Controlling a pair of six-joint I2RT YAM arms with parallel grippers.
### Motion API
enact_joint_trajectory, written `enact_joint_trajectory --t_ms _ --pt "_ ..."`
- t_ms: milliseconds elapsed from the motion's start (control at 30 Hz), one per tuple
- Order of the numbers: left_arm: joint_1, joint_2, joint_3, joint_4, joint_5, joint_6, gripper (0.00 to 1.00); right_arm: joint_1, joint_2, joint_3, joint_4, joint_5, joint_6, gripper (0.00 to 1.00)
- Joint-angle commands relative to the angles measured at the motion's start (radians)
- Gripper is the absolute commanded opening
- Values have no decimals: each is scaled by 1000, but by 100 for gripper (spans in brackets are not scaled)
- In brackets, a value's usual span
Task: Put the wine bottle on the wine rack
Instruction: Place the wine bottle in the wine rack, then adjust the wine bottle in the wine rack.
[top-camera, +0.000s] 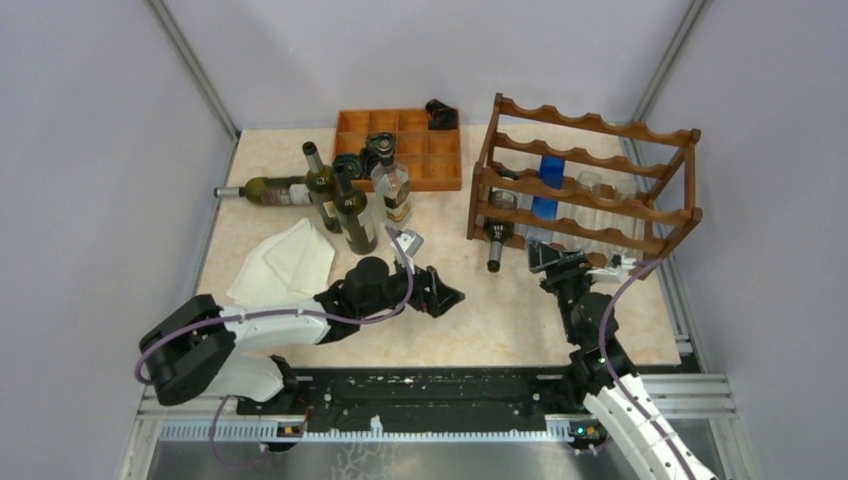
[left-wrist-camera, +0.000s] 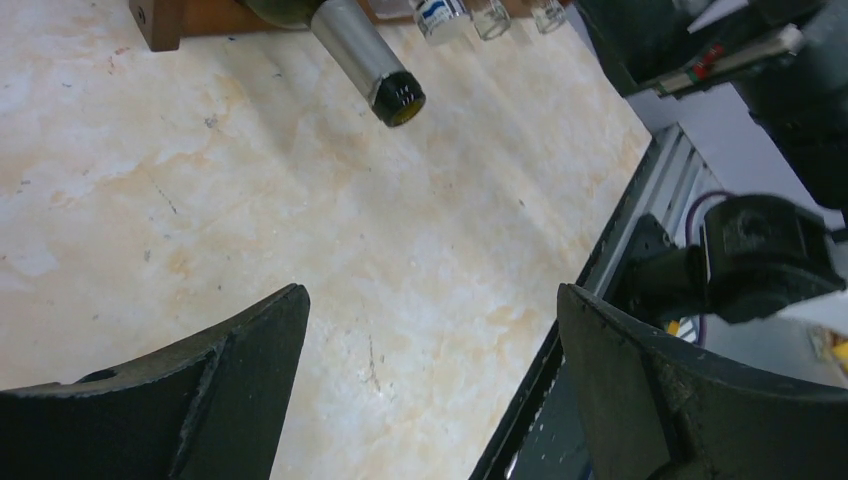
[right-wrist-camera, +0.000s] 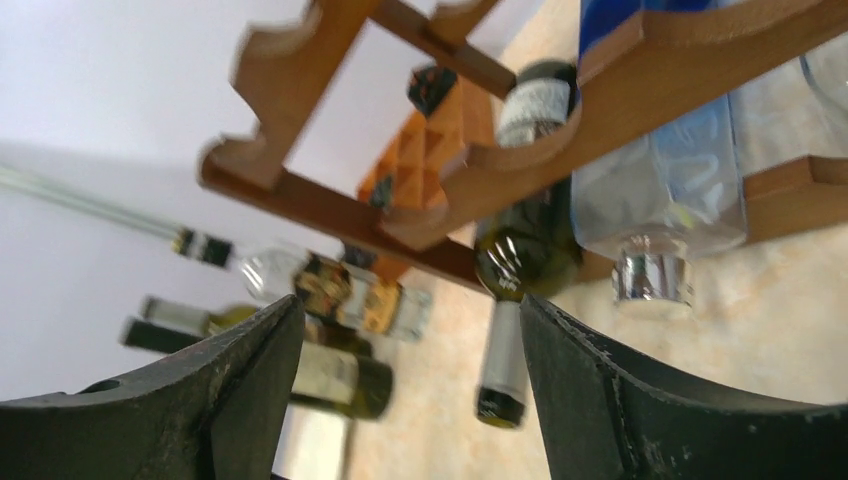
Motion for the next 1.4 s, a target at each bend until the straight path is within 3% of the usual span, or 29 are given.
enact_joint_trajectory --t_ms 0,167,367,533,700,900,1167,1367 --pt "4 -116 -97 33 78 107 99 -1 55 -31 28 -172 -180 78" --pt "30 -276 -196 11 97 122 99 16 258 -75 201 -188 -156 76" --pt "49 -458 -294 -11 61 126 99 110 572 -10 358 -107 -151 72" --pt "52 -570 -340 -42 15 127 99 192 727 9 494 10 -101 72" --pt "54 -628 -349 -85 -6 133 99 226 775 8 601 48 -81 72" --pt "54 -658 -364 -94 -14 129 98 262 694 7 561 131 -61 73" --pt "54 -643 -354 -81 -1 124 98 266 905 88 539 139 114 72" --pt "54 -686 -370 -109 -10 115 98 280 1010 142 558 176 138 69"
